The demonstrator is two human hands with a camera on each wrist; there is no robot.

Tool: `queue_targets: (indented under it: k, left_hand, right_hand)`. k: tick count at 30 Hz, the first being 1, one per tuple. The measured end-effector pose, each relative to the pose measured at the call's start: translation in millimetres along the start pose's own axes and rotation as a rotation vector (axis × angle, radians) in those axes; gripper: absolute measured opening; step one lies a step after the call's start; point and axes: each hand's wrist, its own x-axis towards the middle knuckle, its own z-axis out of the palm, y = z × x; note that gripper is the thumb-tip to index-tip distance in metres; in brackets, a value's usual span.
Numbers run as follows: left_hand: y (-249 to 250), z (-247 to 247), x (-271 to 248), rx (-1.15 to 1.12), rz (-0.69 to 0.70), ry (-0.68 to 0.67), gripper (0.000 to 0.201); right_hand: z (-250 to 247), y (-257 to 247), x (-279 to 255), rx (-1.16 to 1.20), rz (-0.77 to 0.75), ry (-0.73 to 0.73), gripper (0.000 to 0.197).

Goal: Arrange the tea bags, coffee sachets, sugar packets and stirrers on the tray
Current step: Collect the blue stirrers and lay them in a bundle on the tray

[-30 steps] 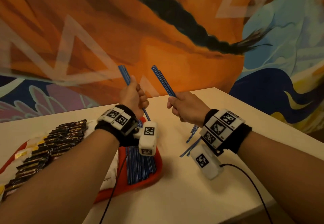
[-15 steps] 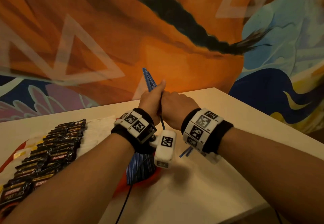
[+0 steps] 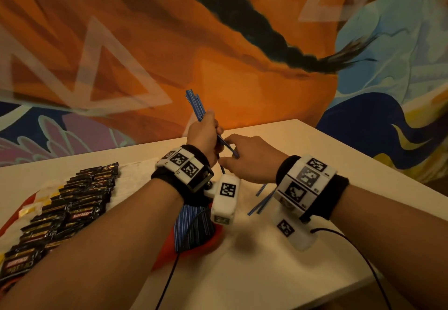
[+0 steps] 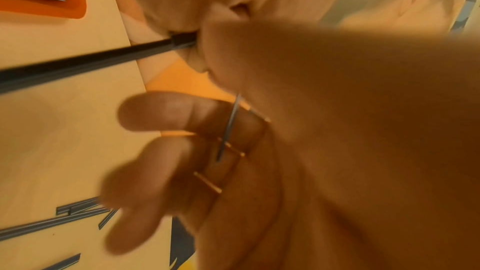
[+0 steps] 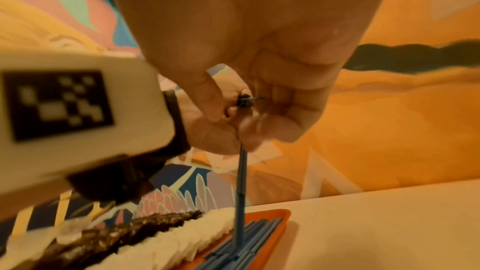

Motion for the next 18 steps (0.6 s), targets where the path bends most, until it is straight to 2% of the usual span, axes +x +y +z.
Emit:
queue_targets:
  k: [3, 5, 8, 10, 14, 18]
  left_hand:
    - [4.8, -4.4, -1.4, -0.036, -0.008, -0.012, 0.041]
    - [6.8, -7.1, -2.0, -0.09, -0.035, -0.08, 0.044]
    - [8.1, -7.2, -3.0, -0.144, -0.063, -0.166, 0.046]
    - [8.6, -6.5, -2.4, -0.147, -0.048, -0.193, 0.044]
    - [11.0, -7.3, -2.4, -0.128, -0.036, -0.219, 0.045]
    - [13.3, -8.2, -5.0, -0.161, -0.04, -0.215, 0.047]
  right_hand:
    - [-3.4, 7.8, -2.8, 0.133, 0.036, -0.013, 0.043]
    - [-2.8, 13.2, -1.9, 0.238, 0.094, -0.03, 0.04]
    - [2.4, 16.1, 0.1, 0.488, 0.184, -0.207, 0.042]
    - [4.9, 15.4, 0.2, 0.578, 0.206, -0.31, 0.034]
    - [7.4, 16.6, 0.0, 0.657, 0.213, -0.31, 0.015]
    - [10.3, 16.4, -1.7, 0.704, 0.236, -0.264, 0.018]
